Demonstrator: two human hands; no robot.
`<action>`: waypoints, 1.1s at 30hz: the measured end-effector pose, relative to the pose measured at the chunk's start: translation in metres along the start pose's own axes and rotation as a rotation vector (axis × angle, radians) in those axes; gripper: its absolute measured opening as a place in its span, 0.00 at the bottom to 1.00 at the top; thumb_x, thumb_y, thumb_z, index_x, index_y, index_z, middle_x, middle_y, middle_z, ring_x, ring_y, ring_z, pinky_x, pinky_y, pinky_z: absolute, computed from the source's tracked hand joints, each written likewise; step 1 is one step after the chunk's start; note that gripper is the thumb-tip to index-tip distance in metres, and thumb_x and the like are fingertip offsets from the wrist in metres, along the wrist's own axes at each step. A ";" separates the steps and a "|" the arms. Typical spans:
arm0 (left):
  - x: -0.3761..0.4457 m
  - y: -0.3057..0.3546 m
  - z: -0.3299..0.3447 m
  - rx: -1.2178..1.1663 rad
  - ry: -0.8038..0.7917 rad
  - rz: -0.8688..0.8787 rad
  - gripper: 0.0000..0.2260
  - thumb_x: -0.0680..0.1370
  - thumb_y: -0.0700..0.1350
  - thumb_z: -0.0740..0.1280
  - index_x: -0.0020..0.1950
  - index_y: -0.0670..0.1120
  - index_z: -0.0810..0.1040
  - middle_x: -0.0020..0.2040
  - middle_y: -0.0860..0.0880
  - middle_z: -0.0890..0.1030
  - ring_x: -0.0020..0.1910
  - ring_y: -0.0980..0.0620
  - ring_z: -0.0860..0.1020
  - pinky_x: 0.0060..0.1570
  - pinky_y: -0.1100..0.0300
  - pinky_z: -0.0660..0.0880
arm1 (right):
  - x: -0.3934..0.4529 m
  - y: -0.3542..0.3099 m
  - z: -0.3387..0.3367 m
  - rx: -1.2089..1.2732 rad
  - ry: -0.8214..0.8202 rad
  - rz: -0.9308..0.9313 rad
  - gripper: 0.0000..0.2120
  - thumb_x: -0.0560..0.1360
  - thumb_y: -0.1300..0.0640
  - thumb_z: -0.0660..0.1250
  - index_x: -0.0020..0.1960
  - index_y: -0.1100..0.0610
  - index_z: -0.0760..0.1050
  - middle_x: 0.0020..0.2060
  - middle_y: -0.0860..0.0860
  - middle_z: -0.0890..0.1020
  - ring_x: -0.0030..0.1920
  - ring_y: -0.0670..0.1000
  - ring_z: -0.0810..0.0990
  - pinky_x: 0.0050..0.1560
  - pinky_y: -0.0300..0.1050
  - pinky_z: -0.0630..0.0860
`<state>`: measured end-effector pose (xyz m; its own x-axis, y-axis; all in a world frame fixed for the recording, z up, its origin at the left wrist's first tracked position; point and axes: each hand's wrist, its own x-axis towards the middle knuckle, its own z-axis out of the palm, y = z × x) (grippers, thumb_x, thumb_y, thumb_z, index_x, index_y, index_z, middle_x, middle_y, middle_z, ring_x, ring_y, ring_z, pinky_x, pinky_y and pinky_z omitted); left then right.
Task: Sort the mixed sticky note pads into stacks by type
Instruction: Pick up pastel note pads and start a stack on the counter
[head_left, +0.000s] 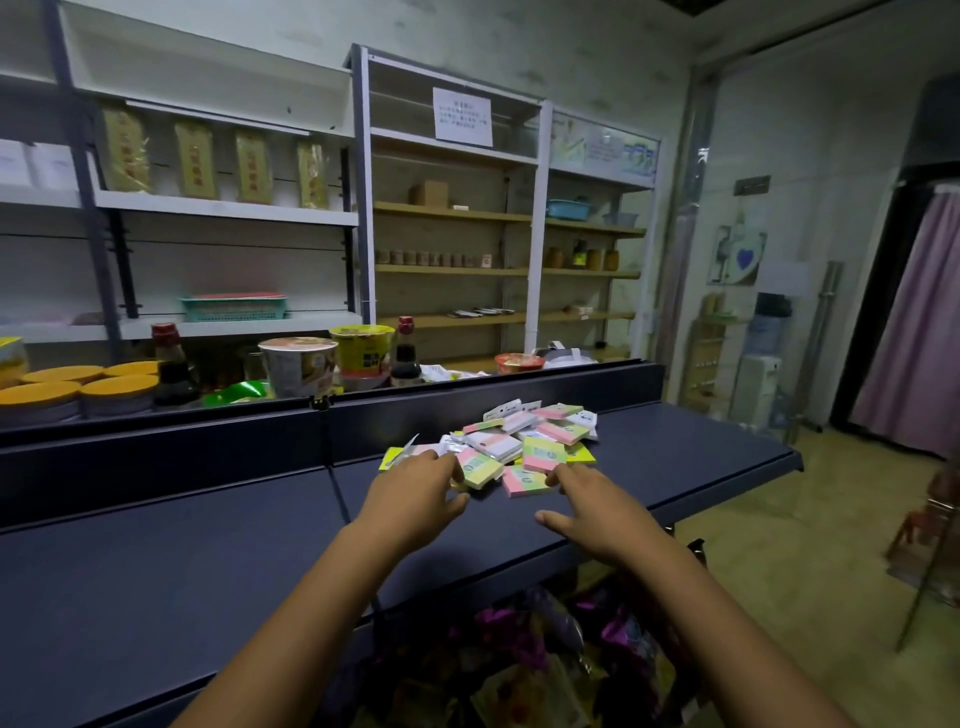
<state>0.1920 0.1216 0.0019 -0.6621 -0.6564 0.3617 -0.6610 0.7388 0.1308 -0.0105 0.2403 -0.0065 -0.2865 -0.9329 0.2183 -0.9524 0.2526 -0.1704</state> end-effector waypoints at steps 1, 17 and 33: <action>0.010 -0.001 0.005 -0.004 0.005 -0.003 0.14 0.79 0.56 0.62 0.62 0.53 0.73 0.60 0.53 0.77 0.58 0.50 0.75 0.50 0.54 0.75 | 0.009 0.005 0.001 0.000 0.001 -0.002 0.24 0.78 0.41 0.64 0.69 0.52 0.67 0.66 0.50 0.72 0.65 0.51 0.71 0.61 0.50 0.75; 0.143 -0.024 0.070 -0.020 -0.023 -0.108 0.13 0.78 0.57 0.63 0.60 0.54 0.74 0.58 0.53 0.78 0.57 0.51 0.76 0.50 0.55 0.74 | 0.141 0.070 0.020 0.049 0.018 0.003 0.26 0.76 0.40 0.66 0.69 0.50 0.67 0.68 0.49 0.72 0.67 0.51 0.72 0.60 0.49 0.74; 0.208 0.006 0.130 0.010 -0.111 -0.543 0.27 0.73 0.65 0.67 0.61 0.46 0.73 0.62 0.44 0.73 0.62 0.43 0.72 0.55 0.52 0.72 | 0.241 0.151 0.033 0.135 0.008 -0.237 0.23 0.76 0.40 0.65 0.67 0.48 0.68 0.63 0.47 0.72 0.64 0.49 0.72 0.59 0.49 0.74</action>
<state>0.0047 -0.0298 -0.0420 -0.2578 -0.9553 0.1445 -0.9208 0.2882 0.2628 -0.2199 0.0448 -0.0117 -0.0590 -0.9597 0.2748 -0.9707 -0.0091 -0.2400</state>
